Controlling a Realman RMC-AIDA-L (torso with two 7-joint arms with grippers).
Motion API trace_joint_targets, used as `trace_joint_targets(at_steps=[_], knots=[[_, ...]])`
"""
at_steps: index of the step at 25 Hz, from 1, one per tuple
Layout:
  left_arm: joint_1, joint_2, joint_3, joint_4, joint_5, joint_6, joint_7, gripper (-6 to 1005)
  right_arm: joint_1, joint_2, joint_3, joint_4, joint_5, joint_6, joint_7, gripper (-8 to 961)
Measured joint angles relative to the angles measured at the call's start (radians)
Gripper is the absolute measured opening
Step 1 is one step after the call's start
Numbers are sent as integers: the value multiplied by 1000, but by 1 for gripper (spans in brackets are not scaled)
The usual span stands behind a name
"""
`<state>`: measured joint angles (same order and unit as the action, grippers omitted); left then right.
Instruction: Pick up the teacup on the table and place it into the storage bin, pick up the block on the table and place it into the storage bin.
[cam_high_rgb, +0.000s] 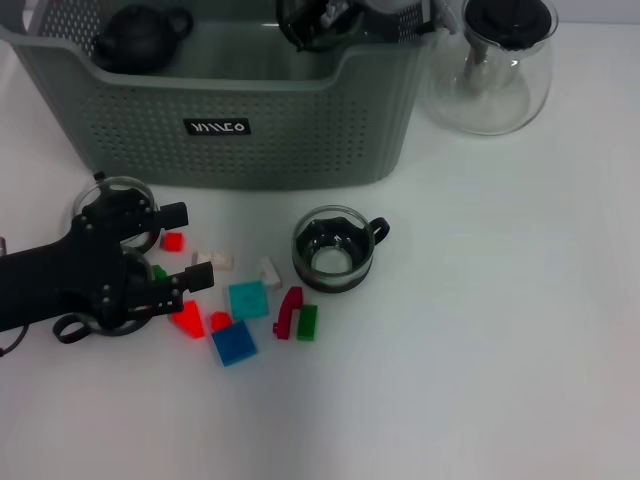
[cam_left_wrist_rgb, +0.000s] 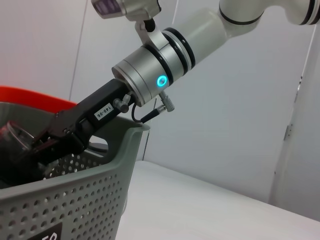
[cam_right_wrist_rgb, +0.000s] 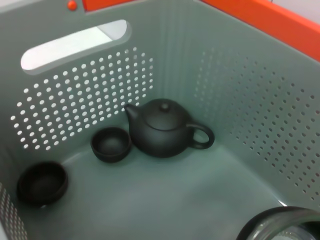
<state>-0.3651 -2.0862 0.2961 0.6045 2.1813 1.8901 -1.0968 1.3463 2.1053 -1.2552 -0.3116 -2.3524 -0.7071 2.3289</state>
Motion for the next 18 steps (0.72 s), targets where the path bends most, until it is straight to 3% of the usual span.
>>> trace_joint_targets(at_steps=[11,13,15,18], knots=[[0,0,-5,0,0,0,0,822,-21,-4,1,-46,-9,-4,31,207],[0,0,-6,0,0,0,0,822,-47,-6,12,-105,-2,-19,33,293],[0,0,-6,0,0,0,0,822,-111,-6,32,-238,34,-51,29,378],[2,-1,-8,0,0,0,0,822,-274,-5,38,-511,203,-109,-56,450]])
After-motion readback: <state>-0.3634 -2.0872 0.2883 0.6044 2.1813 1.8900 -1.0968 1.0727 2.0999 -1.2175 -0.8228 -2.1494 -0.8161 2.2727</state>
